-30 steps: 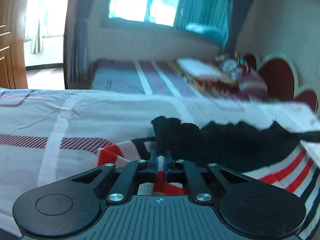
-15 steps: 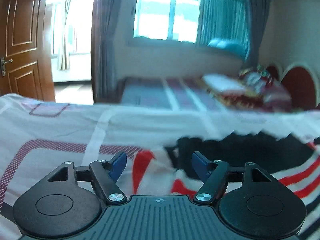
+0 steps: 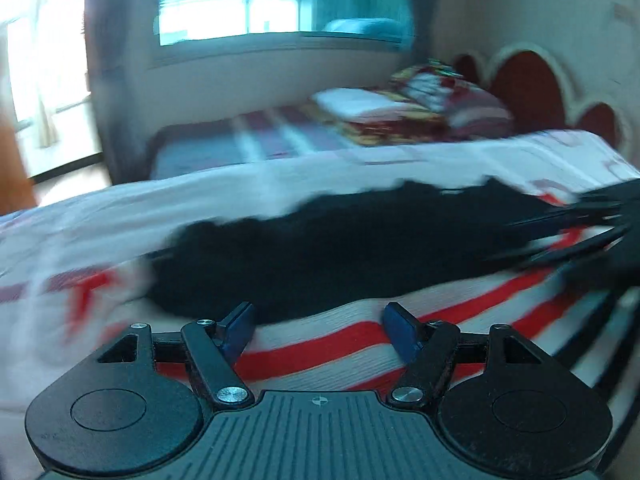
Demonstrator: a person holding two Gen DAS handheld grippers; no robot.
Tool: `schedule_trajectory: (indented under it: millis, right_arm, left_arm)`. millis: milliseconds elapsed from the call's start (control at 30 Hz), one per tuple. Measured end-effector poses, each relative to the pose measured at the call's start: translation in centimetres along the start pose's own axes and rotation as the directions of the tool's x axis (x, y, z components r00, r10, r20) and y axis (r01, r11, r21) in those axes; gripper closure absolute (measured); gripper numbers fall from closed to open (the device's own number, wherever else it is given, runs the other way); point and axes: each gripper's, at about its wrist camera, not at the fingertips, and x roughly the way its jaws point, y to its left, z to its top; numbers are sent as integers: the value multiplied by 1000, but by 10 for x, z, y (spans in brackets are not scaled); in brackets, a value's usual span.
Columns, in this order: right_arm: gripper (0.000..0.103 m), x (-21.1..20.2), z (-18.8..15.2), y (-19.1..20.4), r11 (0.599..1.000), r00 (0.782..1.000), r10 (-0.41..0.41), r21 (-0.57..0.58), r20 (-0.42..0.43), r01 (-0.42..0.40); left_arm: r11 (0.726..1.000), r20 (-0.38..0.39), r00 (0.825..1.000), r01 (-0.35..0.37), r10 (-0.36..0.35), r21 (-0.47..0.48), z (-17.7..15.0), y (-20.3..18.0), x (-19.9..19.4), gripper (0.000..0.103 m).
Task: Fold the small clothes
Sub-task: 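Lift the hem with both tools and fold it over toward the collar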
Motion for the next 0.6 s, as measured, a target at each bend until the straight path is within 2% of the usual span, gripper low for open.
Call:
schedule_trajectory:
  millis: [33, 67, 100, 133, 167, 200, 233, 267, 300, 367, 433, 500, 600]
  right_arm:
    - [60, -4, -4, -15, 997, 997, -68, 27, -20, 69]
    - [60, -11, -10, -32, 987, 989, -146, 55, -37, 148]
    - [61, -19, -19, -50, 978, 982, -184, 91, -40, 187]
    - [67, -27, -29, -68, 975, 984, -173, 134, -41, 177]
    - [68, -32, -36, -79, 977, 991, -130, 168, -27, 133]
    - [68, -36, -37, -81, 977, 992, -121, 176, -21, 122]
    - [67, -38, -35, -79, 976, 991, -132, 170, -23, 134]
    - [59, -42, -32, -72, 972, 987, -159, 169, -24, 161]
    - [59, -47, -28, -66, 972, 987, -158, 177, -8, 157]
    - [60, -63, -27, -50, 977, 994, -89, 197, 61, 75]
    - [60, -67, -23, -25, 987, 998, -29, 162, 61, 19]
    - [60, -67, -23, 4, 994, 997, 31, 104, 74, -39]
    - [62, -55, -24, 41, 999, 997, 51, 16, 49, -52]
  left_arm:
    - [999, -5, 999, -51, 51, 6, -6, 13, -5, 32]
    - [997, 5, 997, -73, 73, 5, -14, 29, -11, 32]
    - [998, 5, 998, -65, 65, -14, -18, 39, -14, 32]
    - [998, -1, 999, -47, 47, -32, -19, 47, -15, 32]
    - [999, -5, 999, -46, 45, -23, -18, 47, -16, 32]
    - [998, -9, 998, -62, 62, -8, -15, 42, -17, 32]
    - [997, -6, 997, -78, 78, -11, -12, 38, -21, 32]
    - [997, 14, 997, -72, 72, -23, -9, 35, -25, 32]
    - [999, 46, 998, -38, 40, -33, -7, 27, -34, 32]
    - [1000, 78, 997, 15, -13, -27, -8, 8, -45, 32]
    - [998, 86, 994, 67, -67, 1, -12, -17, -48, 32]
    - [996, 68, 994, 88, -89, 14, -18, -38, -47, 32]
    - [995, 32, 995, 97, -97, -7, -31, -52, -45, 32]
